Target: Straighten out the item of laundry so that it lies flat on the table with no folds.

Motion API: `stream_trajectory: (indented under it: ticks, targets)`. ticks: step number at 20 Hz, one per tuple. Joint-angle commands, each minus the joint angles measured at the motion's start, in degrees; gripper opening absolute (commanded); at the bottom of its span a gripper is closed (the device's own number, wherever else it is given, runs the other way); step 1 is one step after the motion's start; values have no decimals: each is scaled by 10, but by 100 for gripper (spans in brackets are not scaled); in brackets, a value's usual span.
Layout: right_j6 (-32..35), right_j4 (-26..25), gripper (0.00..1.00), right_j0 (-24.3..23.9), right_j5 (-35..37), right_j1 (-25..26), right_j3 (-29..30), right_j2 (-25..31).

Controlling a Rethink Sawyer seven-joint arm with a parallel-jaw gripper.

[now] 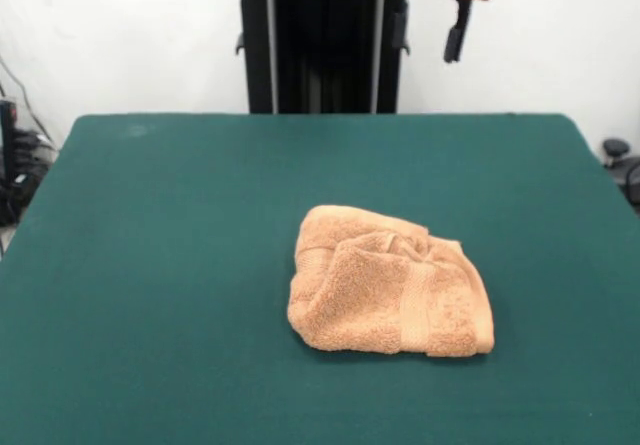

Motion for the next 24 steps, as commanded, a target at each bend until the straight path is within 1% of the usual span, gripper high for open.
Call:
stream_trajectory:
  ticks: [1,5,9,14,16,24]
  targets:
    - [-25,-37,100,-48,198,-4,-22,67]
    - [-28,-42,100,-57,199,-10,-14,76]
    - [-32,-51,100,-73,208,-2,-26,91]
    - [-12,-55,100,-81,202,23,-52,105]
    - [-1,-56,100,-84,196,41,-69,110]
    - [35,-50,100,-81,169,93,-108,115]
